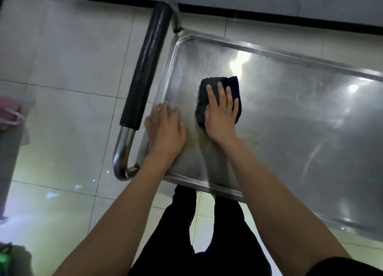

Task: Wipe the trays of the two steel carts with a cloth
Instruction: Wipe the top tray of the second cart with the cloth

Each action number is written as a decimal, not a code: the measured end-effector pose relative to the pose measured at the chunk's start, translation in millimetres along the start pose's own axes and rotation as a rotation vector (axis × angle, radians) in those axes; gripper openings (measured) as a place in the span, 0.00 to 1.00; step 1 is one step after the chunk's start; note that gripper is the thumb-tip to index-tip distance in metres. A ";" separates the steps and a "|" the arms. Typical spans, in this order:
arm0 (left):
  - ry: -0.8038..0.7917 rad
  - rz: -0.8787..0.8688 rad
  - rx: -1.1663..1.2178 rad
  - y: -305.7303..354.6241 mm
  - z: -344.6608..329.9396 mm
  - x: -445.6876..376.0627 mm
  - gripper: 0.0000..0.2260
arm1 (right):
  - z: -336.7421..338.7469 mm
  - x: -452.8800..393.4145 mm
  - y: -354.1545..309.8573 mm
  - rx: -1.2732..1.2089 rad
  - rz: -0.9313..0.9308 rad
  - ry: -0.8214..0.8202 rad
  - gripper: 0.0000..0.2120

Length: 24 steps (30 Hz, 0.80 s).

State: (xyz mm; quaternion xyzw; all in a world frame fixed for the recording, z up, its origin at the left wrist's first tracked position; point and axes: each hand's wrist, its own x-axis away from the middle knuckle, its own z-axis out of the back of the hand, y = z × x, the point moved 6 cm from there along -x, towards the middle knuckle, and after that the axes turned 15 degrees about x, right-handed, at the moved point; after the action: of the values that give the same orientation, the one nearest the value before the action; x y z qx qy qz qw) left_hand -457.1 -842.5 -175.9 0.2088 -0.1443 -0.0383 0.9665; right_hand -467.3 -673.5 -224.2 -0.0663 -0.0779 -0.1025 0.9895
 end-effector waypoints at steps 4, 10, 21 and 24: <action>0.007 0.004 0.053 -25.3 10.0 0.4 0.20 | -1.4 -19.4 -53.4 -0.005 0.072 -0.032 0.29; 0.027 0.042 0.190 -41.7 24.8 -4.8 0.19 | 1.8 -39.5 -108.1 -0.022 0.233 -0.061 0.28; -0.018 -0.070 0.010 -17.0 6.7 -2.3 0.17 | -1.5 0.4 -36.3 -0.014 0.100 -0.038 0.27; -0.064 -0.164 0.006 19.5 -12.5 4.8 0.16 | -0.7 26.3 18.7 -0.018 0.018 -0.030 0.27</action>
State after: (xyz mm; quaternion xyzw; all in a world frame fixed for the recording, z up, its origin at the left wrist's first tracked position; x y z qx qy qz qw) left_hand -448.6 -820.4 -177.5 0.2213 -0.1574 -0.1235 0.9544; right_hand -437.8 -660.4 -222.7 -0.0775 -0.0913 -0.0930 0.9884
